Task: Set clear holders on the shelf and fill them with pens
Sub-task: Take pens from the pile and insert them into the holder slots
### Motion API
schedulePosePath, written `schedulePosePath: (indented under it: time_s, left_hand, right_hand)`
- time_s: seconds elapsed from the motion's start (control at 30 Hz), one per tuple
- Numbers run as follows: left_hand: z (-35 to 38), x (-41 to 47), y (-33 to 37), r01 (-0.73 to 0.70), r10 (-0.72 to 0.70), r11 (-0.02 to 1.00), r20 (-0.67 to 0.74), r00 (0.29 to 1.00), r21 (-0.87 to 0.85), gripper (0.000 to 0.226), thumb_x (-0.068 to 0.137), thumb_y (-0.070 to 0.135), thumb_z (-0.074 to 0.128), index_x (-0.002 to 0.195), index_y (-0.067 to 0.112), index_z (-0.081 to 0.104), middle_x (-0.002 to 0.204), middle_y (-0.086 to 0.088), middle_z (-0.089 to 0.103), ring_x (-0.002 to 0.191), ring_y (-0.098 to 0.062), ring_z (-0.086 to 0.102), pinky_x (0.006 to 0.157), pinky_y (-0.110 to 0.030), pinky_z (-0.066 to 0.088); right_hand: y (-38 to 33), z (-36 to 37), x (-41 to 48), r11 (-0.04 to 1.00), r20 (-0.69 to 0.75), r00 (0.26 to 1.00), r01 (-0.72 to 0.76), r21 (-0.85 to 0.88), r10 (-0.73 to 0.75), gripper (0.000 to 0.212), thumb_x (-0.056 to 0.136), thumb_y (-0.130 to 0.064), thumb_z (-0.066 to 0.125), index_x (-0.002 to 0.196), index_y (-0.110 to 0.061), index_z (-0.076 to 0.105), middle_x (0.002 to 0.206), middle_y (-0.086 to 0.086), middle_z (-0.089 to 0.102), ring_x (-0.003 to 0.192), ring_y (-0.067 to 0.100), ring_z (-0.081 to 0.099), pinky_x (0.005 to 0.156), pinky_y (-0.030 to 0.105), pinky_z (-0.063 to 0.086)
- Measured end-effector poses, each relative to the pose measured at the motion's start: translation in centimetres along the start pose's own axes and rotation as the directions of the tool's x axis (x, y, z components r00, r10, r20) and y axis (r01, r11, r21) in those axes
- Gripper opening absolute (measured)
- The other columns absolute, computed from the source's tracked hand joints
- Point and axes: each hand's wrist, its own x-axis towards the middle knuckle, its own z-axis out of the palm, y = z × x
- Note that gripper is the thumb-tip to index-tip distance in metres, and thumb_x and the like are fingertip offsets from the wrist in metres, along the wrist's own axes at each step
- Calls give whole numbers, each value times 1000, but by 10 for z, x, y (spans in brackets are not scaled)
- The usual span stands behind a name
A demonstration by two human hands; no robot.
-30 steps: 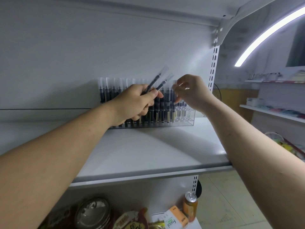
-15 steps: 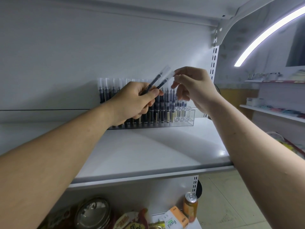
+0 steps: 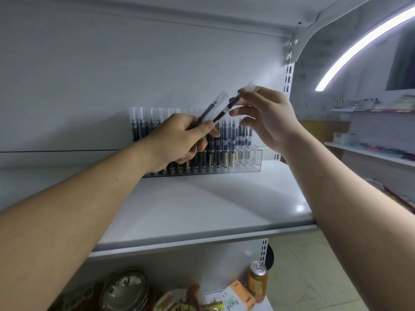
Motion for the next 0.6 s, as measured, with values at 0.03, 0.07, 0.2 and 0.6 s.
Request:
schedulePosePath:
  time_s: [0.03, 0.07, 0.2, 0.6]
  left_hand:
    - [0, 0, 0, 1, -1, 1000, 5, 1000, 8, 31, 111, 28, 50, 112, 3, 70, 67, -4, 50, 45, -15, 27, 41, -27, 21]
    - [0, 0, -1, 2, -2, 1000, 11, 1000, 23, 32, 111, 28, 50, 112, 3, 69, 64, -2, 46, 46, -15, 25, 42, -28, 20]
    - [-2, -1, -2, -8, 6, 995, 25, 1000, 98, 34, 111, 32, 50, 109, 3, 69, 57, 2, 35, 49, -17, 23, 44, -30, 23]
    - [-3, 1, 2, -38, 38, 999, 13, 999, -5, 33, 114, 25, 35, 107, 6, 61, 70, 2, 36, 52, -14, 23, 45, -25, 16]
  right_hand:
    - [-1, -1, 1, 1000, -51, 999, 18, 19, -17, 12, 103, -12, 64, 96, -3, 66, 88, 12, 73, 76, 26, 71, 58, 29, 45]
    - [-1, -3, 3, 999, -111, 993, 41, 27, -38, 13, 103, -12, 64, 95, -3, 65, 85, 11, 72, 73, 25, 69, 57, 29, 44]
    - [5, -16, 11, 957, -358, 905, 144, -250, -230, 14, 102, -19, 64, 97, -7, 68, 78, 5, 72, 64, 20, 68, 54, 28, 44]
    - [20, -15, 11, 715, -191, 947, 55, -697, -259, 10, 105, -22, 61, 110, -15, 66, 82, -5, 73, 60, 1, 70, 54, 13, 50]
